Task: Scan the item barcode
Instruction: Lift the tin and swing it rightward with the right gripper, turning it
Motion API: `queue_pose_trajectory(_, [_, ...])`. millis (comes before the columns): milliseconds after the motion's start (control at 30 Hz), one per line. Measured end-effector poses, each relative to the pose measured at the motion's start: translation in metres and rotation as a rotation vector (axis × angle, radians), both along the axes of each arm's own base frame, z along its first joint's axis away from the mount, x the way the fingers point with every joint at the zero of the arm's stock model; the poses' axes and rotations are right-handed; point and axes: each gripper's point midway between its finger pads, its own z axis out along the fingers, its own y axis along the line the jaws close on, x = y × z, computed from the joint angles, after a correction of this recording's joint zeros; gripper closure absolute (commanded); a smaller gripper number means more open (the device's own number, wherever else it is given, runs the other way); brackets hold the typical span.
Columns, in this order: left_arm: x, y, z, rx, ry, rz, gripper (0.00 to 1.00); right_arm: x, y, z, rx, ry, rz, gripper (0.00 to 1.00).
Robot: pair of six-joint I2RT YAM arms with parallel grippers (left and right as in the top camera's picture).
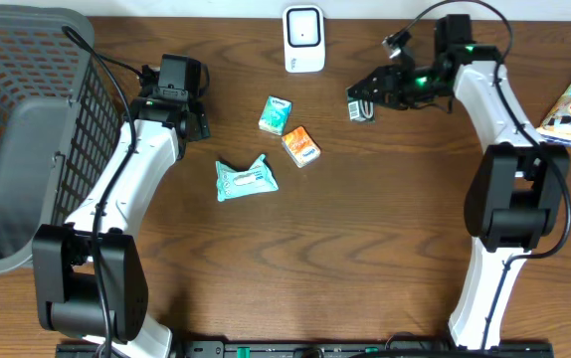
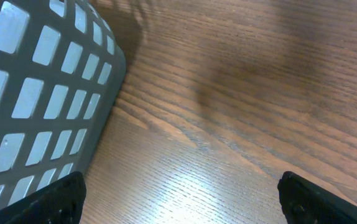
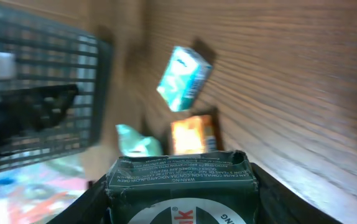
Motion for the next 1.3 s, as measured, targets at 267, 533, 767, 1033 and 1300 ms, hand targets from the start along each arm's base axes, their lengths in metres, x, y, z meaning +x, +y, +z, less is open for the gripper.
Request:
queue_pose_trajectory(267, [0.0,0.0,0.0,0.0,0.0,0.0,0.02,0.0,0.009,0.024,0.144,-0.027,0.034,0.57])
queue_pose_trajectory(533, [0.0,0.0,0.0,0.0,0.0,0.0,0.02,0.01,0.013,0.036,0.203,-0.034,0.017,0.57])
queue_pose_trajectory(767, [0.0,0.0,0.0,0.0,0.0,0.0,0.02,0.01,0.018,0.054,0.295,-0.063,0.055,0.57])
queue_pose_trajectory(1033, [0.0,0.0,0.0,0.0,0.0,0.0,0.02,0.008,0.021,0.066,0.358,-0.067,0.081,0.57])
queue_pose_trajectory(1300, [0.0,0.0,0.0,0.0,0.0,0.0,0.02,0.007,0.022,0.069,0.371,-0.062,0.086,0.57])
